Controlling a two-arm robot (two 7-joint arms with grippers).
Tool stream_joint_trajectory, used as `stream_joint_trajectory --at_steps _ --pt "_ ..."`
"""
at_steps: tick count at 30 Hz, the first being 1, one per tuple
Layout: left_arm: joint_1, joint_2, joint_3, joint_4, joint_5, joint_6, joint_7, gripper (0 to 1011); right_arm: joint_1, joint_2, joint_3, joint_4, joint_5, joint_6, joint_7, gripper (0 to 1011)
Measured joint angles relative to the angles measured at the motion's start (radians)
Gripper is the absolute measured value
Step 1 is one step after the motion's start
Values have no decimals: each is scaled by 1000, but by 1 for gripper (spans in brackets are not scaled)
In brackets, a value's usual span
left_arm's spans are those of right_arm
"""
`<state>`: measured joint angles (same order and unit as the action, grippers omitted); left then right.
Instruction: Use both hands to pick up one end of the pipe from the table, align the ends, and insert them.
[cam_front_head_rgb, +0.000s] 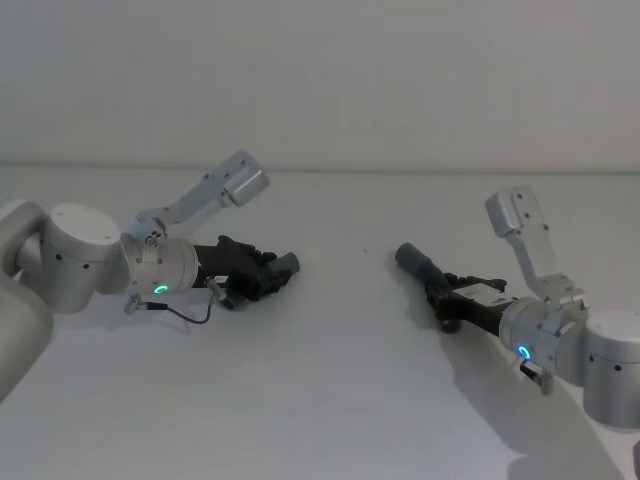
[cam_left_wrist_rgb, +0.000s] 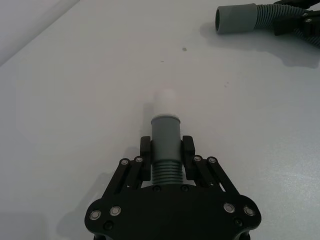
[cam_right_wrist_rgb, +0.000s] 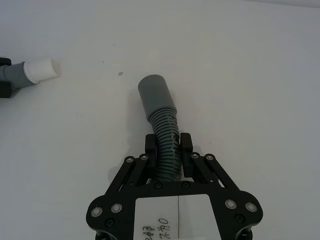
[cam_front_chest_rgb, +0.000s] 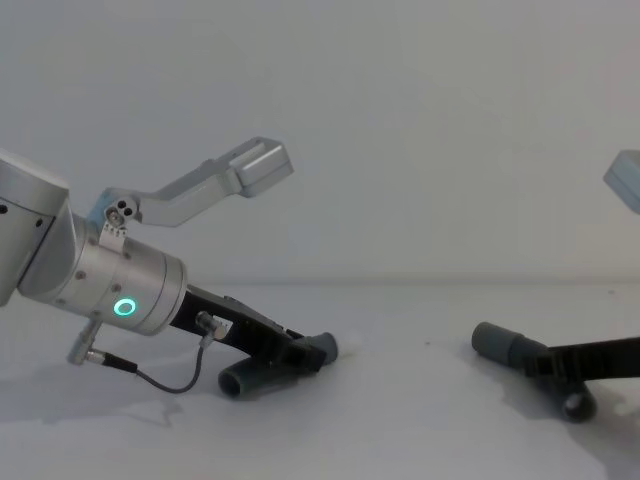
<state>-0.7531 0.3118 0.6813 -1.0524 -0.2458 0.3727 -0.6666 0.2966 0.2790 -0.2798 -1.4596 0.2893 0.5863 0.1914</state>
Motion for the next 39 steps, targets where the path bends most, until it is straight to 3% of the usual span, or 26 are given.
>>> stream_joint_trajectory --at_steps 39 --pt "0 0 0 0 0 0 0 353 0 0 0 0 0 0 0 274"
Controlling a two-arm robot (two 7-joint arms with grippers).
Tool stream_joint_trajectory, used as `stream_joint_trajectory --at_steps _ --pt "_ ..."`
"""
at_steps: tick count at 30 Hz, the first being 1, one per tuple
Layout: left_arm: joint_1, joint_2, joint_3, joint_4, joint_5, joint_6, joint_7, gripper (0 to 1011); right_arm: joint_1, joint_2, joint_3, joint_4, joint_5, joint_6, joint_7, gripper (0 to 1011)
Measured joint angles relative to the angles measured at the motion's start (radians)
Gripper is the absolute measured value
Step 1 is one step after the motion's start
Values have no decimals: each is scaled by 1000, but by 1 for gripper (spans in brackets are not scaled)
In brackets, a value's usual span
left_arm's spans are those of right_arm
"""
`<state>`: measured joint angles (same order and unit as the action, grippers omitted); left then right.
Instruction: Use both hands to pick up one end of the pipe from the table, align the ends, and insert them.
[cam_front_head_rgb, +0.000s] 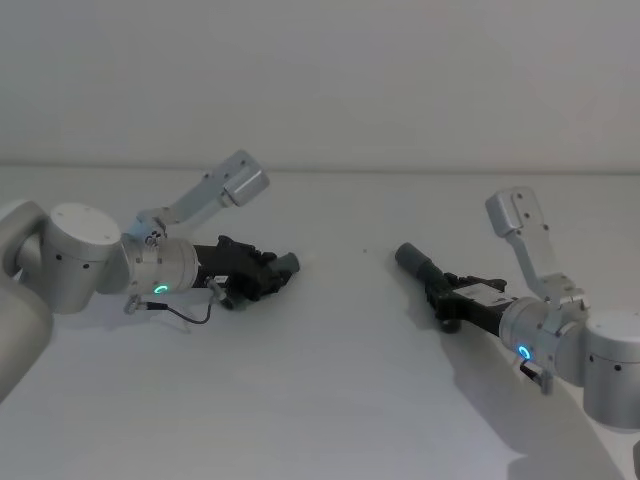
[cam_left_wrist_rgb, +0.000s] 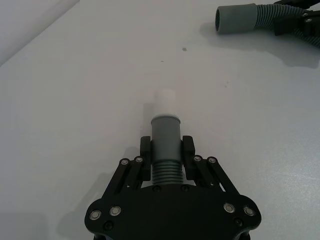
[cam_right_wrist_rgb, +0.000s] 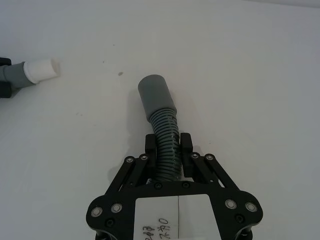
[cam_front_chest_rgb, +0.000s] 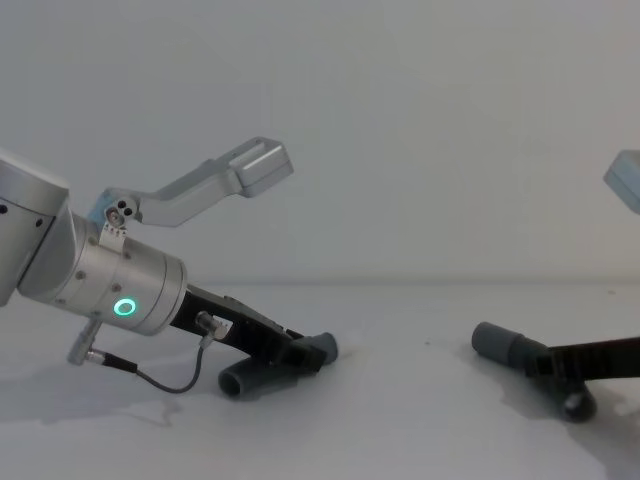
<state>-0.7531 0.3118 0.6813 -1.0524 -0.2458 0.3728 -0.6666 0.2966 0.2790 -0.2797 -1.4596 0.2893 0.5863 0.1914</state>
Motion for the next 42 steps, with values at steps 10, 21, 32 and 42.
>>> stream_joint_trajectory --at_steps 10,21,32,42 --pt "0 0 0 0 0 0 0 353 0 0 0 0 0 0 0 274" --pt "0 0 0 0 0 0 0 353 0 0 0 0 0 0 0 274" --pt "0 0 0 0 0 0 0 353 0 0 0 0 0 0 0 274" --pt "0 0 0 0 0 0 0 353 0 0 0 0 0 0 0 274"
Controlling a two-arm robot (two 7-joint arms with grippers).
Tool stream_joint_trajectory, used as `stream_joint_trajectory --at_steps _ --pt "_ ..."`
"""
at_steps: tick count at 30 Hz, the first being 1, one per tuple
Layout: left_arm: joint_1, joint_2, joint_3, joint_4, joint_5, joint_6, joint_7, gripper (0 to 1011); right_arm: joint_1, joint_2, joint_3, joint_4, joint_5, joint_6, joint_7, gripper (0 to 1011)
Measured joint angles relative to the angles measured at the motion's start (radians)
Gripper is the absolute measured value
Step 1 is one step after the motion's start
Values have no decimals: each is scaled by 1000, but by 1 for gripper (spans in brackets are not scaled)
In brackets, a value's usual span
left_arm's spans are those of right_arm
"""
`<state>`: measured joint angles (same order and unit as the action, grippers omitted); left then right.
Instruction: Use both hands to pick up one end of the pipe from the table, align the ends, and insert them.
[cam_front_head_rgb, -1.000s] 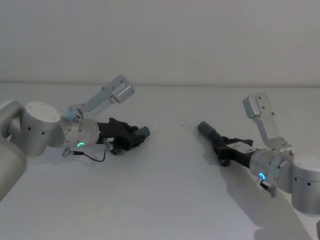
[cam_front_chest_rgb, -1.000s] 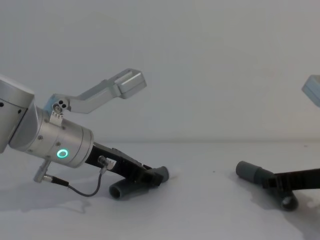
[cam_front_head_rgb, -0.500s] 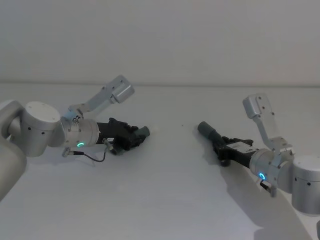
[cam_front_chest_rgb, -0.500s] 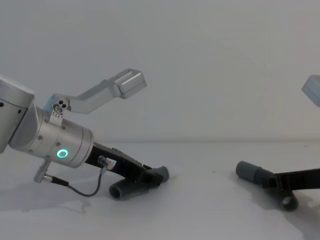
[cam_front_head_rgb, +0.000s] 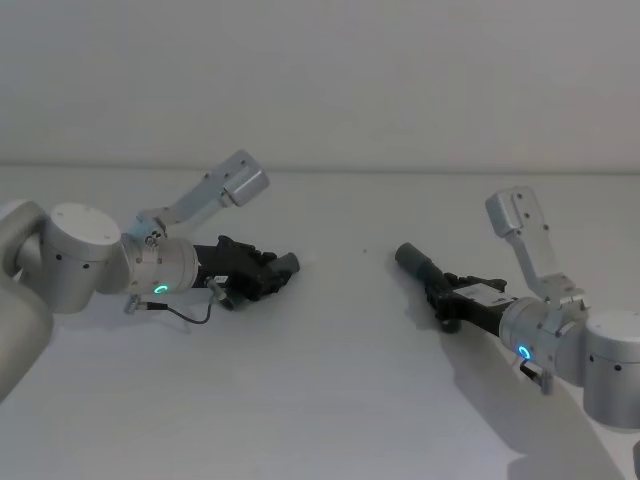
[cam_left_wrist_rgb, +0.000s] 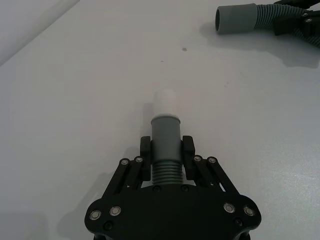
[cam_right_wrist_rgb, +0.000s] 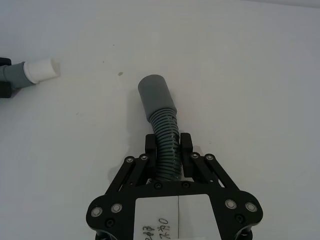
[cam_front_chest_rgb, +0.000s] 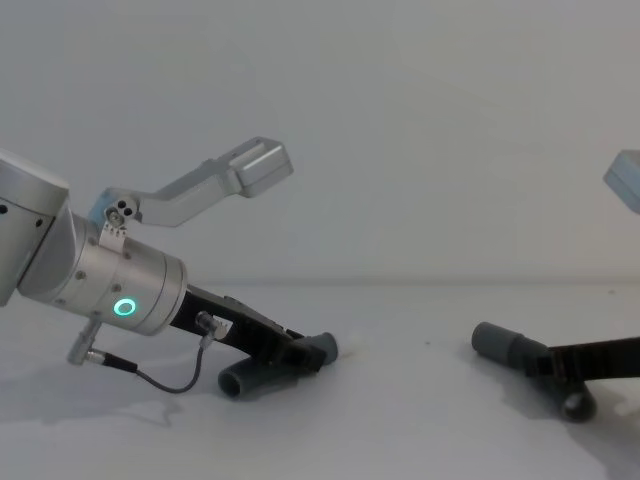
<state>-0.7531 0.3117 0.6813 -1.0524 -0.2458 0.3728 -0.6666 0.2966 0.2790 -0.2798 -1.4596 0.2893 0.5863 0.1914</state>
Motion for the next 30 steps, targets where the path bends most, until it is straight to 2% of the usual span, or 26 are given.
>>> stream_joint_trajectory --at_steps 15,30 --pt "-7 -2 6 8 3 -2 -5 353 -7 0 10 -8 0 -6 0 274" --pt "-38 9 36 -14 54 -36 -23 353 -24 13 44 -67 3 -69 20 274"
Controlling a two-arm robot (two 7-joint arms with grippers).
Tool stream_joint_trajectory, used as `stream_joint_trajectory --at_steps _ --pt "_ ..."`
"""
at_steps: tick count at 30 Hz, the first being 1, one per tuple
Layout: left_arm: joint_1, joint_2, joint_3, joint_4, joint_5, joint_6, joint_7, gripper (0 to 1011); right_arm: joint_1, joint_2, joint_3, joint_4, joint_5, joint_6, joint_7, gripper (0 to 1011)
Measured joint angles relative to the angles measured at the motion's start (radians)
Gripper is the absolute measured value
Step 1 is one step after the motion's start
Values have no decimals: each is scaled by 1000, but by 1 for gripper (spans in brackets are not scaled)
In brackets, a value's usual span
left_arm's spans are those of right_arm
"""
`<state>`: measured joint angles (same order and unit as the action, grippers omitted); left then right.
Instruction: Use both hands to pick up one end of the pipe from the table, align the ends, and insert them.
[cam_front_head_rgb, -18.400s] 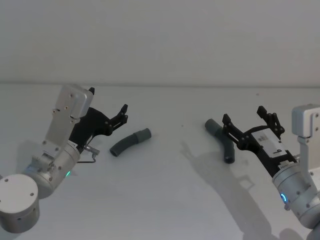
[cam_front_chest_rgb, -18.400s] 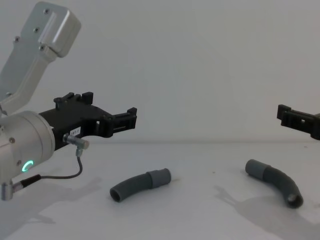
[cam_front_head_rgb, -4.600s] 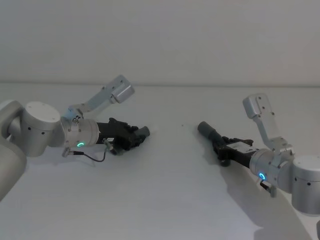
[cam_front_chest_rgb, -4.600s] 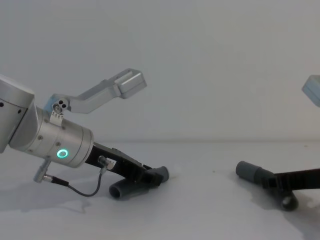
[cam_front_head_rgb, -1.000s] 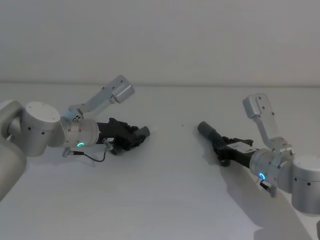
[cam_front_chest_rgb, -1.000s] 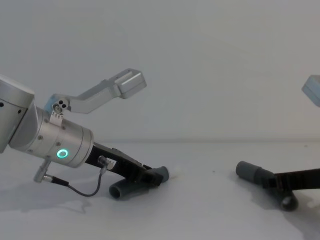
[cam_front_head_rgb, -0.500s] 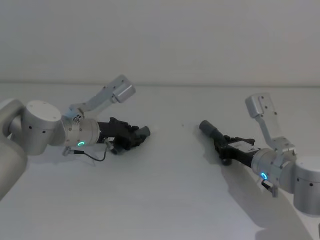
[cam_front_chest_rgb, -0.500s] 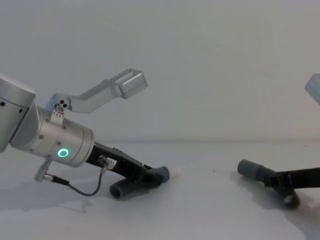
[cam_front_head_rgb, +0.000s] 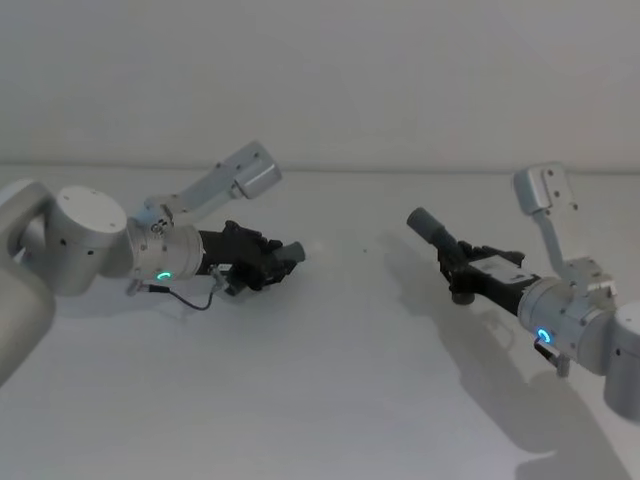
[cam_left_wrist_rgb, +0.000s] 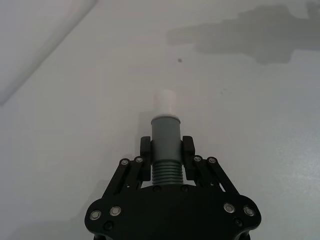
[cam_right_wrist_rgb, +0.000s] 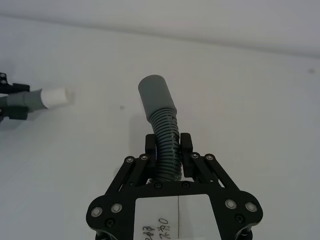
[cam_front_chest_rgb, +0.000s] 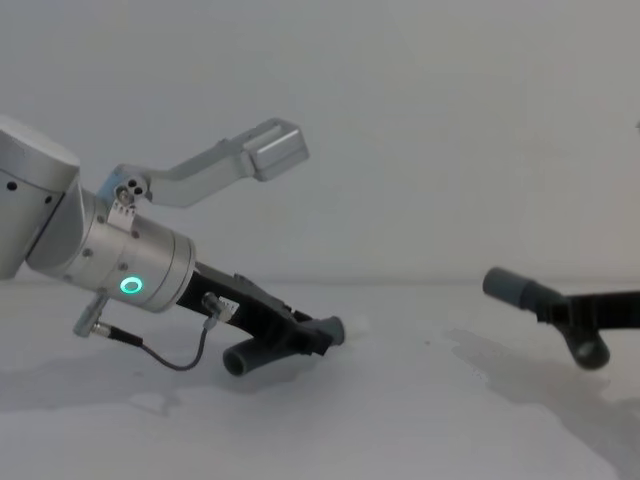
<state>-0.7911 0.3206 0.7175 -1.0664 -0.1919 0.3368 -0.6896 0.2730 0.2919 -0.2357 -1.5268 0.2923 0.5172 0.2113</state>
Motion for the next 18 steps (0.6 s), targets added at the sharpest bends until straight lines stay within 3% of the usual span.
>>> stream_joint_trajectory --at_steps 10,18 --pt "-25 20 28 -24 48 -41 -24 353 -11 45 10 -49 6 -58 54 274" --pt "-61 41 63 -30 87 -99 -86 353 -36 118 15 -89 23 -108 143 274"
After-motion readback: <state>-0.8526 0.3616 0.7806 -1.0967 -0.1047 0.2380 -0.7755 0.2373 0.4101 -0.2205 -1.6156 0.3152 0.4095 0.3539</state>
